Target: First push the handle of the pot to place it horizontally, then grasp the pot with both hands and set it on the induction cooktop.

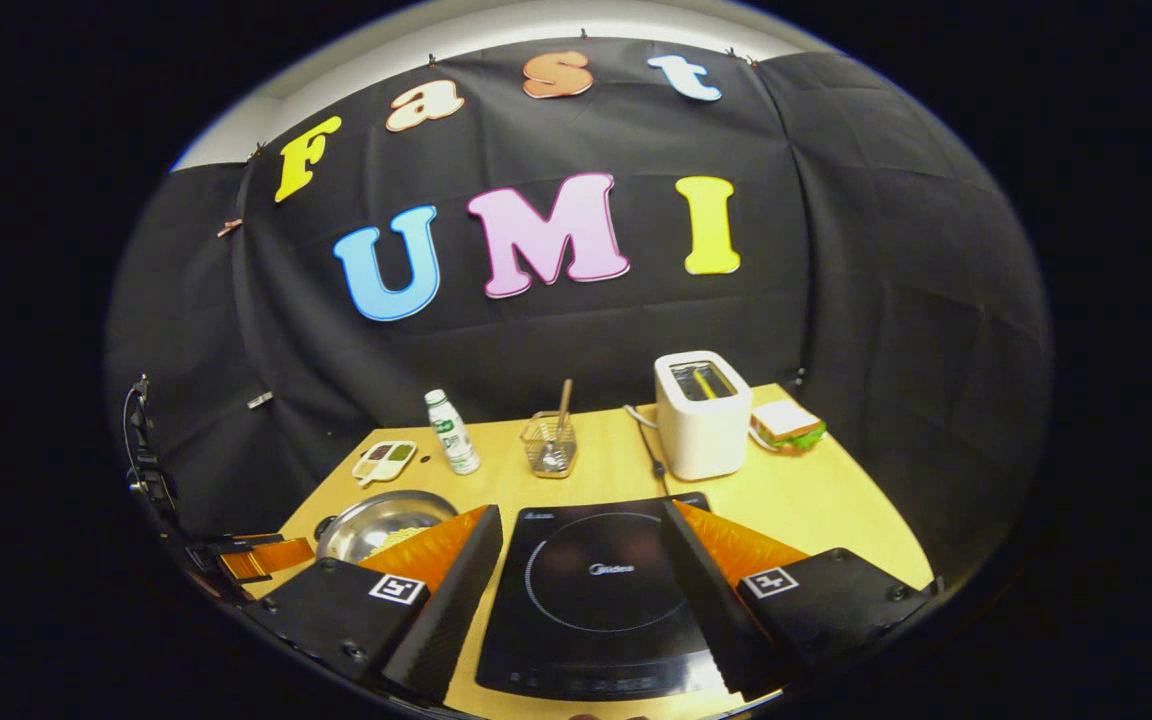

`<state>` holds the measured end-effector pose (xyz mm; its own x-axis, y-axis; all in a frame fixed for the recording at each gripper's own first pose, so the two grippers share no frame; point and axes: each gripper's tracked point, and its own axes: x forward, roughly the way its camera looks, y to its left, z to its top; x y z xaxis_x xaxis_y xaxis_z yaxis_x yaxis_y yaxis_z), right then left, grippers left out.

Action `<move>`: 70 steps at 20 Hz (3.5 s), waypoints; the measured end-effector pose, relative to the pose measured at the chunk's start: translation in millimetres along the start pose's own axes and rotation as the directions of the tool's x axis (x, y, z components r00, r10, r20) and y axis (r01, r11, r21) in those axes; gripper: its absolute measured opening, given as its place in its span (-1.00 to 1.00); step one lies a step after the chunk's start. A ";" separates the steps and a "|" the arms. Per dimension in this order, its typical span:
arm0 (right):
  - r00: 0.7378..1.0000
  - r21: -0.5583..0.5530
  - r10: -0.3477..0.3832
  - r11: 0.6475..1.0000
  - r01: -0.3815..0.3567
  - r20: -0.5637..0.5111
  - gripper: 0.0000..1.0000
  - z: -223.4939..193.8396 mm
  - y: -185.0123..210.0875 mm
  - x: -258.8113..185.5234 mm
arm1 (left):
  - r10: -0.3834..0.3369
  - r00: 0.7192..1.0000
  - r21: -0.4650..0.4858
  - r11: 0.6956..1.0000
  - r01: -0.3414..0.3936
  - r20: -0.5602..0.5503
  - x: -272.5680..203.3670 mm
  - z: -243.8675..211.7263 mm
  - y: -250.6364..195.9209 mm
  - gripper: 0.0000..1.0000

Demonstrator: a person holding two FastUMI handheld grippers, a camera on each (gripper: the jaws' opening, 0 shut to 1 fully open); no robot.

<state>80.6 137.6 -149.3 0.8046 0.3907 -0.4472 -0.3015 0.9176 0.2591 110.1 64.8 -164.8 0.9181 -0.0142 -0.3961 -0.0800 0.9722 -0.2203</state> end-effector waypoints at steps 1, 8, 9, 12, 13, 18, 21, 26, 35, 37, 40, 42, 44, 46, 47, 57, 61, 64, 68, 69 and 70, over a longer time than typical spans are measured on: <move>1.000 0.005 0.015 1.000 -0.015 -0.020 0.97 -4.0 11.5 8.7 | 0.017 1.000 0.002 1.000 -0.017 0.001 1.0 3.4 13.6 0.91; 0.979 -0.010 0.094 0.995 -0.097 -0.179 0.97 -66.1 82.7 76.5 | 0.029 0.999 0.042 0.999 -0.027 -0.033 35.8 10.5 84.8 0.91; 0.976 -0.015 0.094 0.995 -0.099 -0.198 0.98 -75.8 88.4 87.5 | 0.019 0.999 0.038 0.999 -0.018 -0.037 44.5 11.1 88.0 0.91; 0.976 -0.033 0.082 0.995 -0.091 -0.203 0.98 -95.1 97.6 115.5 | -0.009 0.999 0.037 0.999 0.011 -0.050 67.7 7.3 101.4 0.92; 0.974 -0.040 0.078 0.995 -0.088 -0.212 0.97 -103.0 99.3 124.6 | -0.014 0.999 0.046 0.999 0.017 -0.048 75.4 8.9 107.5 0.91; 0.948 -0.037 0.092 0.993 -0.108 -0.305 0.99 -150.4 108.6 156.2 | -0.037 0.998 0.080 0.996 0.041 -0.052 120.5 8.4 125.2 0.91; 0.931 -0.027 0.102 0.993 -0.119 -0.351 0.98 -171.3 112.7 168.8 | -0.048 0.997 0.074 0.996 0.053 -0.064 142.9 0.8 131.5 0.91; 0.925 0.003 0.113 0.993 -0.120 -0.362 0.98 -182.6 120.4 181.2 | -0.076 0.990 0.072 0.994 0.085 -0.120 176.0 -19.6 133.3 0.91; 0.907 -0.026 0.121 0.989 -0.143 -0.403 0.92 -207.2 137.7 198.2 | -0.119 0.964 0.054 0.989 0.136 -0.236 203.5 -51.0 147.5 0.87; 0.894 -0.047 0.114 0.988 -0.148 -0.434 0.88 -219.6 142.8 203.0 | -0.120 0.959 0.053 0.989 0.137 -0.256 204.0 -56.4 153.3 0.84; 0.881 -0.085 0.080 0.987 -0.135 -0.466 0.80 -232.2 141.7 207.2 | -0.124 0.956 0.053 0.988 0.143 -0.265 205.5 -57.6 161.9 0.67; 0.882 -0.100 0.043 0.990 -0.101 -0.470 0.79 -234.8 137.3 209.4 | -0.114 0.956 0.060 0.989 0.135 -0.269 206.2 -58.2 171.2 0.53; 0.867 -0.090 0.043 0.991 -0.101 -0.497 0.46 -244.4 142.9 209.7 | -0.121 0.952 0.052 0.989 0.141 -0.280 203.4 -61.3 174.0 0.38; 0.854 -0.088 0.040 0.991 -0.100 -0.518 0.48 -249.7 144.1 208.4 | -0.135 0.948 0.032 0.988 0.150 -0.289 201.5 -64.8 174.4 0.38; 0.859 -0.084 0.039 0.992 -0.095 -0.511 0.47 -250.0 145.0 209.6 | -0.141 0.945 0.022 0.988 0.154 -0.294 199.0 -66.8 174.7 0.38; 0.840 -0.073 0.049 0.992 -0.105 -0.541 0.30 -255.8 151.3 195.4 | -0.082 0.940 -0.014 0.996 0.082 -0.332 176.8 -78.4 182.5 0.24; 0.853 -0.077 0.072 0.989 -0.130 -0.517 0.21 -239.1 155.3 182.2 | -0.072 0.941 -0.041 0.997 0.062 -0.330 161.7 -74.3 178.4 0.20; 0.862 -0.069 0.083 0.988 -0.135 -0.500 0.29 -219.4 150.3 172.9 | -0.064 0.949 -0.022 0.998 0.060 -0.309 149.3 -55.1 165.4 0.19; 0.879 -0.051 0.089 0.991 -0.127 -0.468 0.29 -186.1 129.8 158.7 | -0.068 0.954 0.008 0.997 0.074 -0.291 137.2 -29.8 130.6 0.19; 0.883 -0.048 0.087 0.991 -0.123 -0.461 0.21 -178.1 121.6 154.1 | -0.071 0.955 0.013 0.997 0.079 -0.288 135.1 -24.6 120.4 0.19; 0.886 -0.043 0.087 0.992 -0.120 -0.455 0.29 -169.8 112.9 150.8 | -0.074 0.955 0.017 0.996 0.083 -0.286 133.7 -19.9 108.3 0.19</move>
<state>81.0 312.6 -332.8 0.4543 0.4596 -0.7632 -0.4174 0.8666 0.2735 216.4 163.6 -259.3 0.7717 -0.1530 -0.6173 0.0026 0.9714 -0.2375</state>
